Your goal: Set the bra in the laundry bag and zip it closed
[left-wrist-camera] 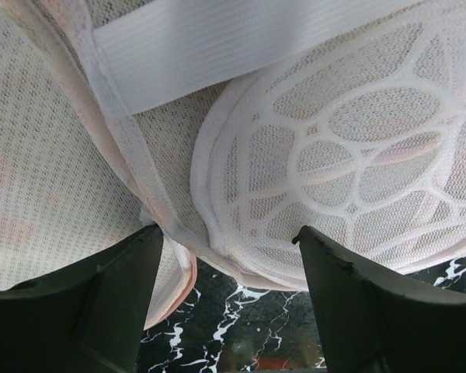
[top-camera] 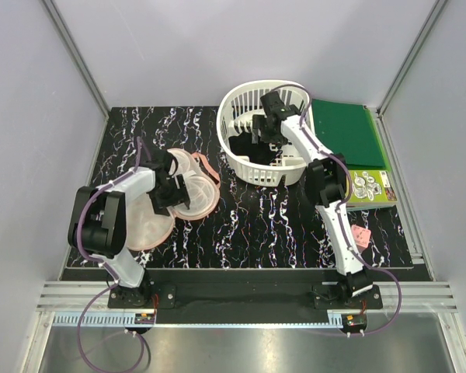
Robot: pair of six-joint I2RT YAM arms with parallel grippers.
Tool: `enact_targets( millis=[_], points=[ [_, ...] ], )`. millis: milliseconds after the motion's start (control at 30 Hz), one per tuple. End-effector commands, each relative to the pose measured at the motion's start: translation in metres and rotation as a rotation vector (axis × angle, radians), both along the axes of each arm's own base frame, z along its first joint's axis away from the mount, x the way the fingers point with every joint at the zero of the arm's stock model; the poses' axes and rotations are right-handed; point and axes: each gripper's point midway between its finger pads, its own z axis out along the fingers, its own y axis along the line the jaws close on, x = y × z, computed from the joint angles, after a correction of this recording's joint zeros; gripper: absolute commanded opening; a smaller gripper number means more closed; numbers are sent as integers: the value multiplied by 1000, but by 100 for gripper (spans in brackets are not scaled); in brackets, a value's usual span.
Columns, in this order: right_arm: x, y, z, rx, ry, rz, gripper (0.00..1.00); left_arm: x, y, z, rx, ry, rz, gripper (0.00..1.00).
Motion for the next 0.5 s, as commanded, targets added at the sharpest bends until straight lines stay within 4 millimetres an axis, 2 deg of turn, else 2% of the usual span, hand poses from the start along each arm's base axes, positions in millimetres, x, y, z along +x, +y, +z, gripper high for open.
enact_targets(
  millis=[0, 67, 100, 133, 200, 233, 333, 367, 433, 467],
  points=[
    [5, 17, 5, -27, -48, 18, 79, 7, -4, 32, -19, -68, -20, 78],
    [3, 26, -3, -27, -41, 35, 75, 13, -2, 51, -9, -108, -22, 79],
    [3, 29, -3, -24, -42, 38, 70, 16, 0, 59, 1, -127, -23, 78],
    [3, 33, -1, -18, -48, 43, 57, 22, 0, 73, 3, -157, -30, 78],
    [6, 35, 6, 0, -63, 40, 42, 24, 3, 86, 17, -178, -26, 78],
    [9, 35, 14, 3, -78, 34, 28, 28, 2, 93, 18, -197, -31, 79],
    [15, 33, 66, 19, -169, 19, 11, 27, 2, 104, 13, -228, -34, 79],
    [16, 32, 98, 40, -223, 17, 1, 26, 1, 106, 4, -233, -35, 79],
    [14, 28, 141, 56, -294, 10, 0, 24, -1, 106, -10, -230, -39, 79],
    [5, 24, 183, 82, -353, 1, 0, 23, -2, 105, -14, -227, -42, 79]
  ],
)
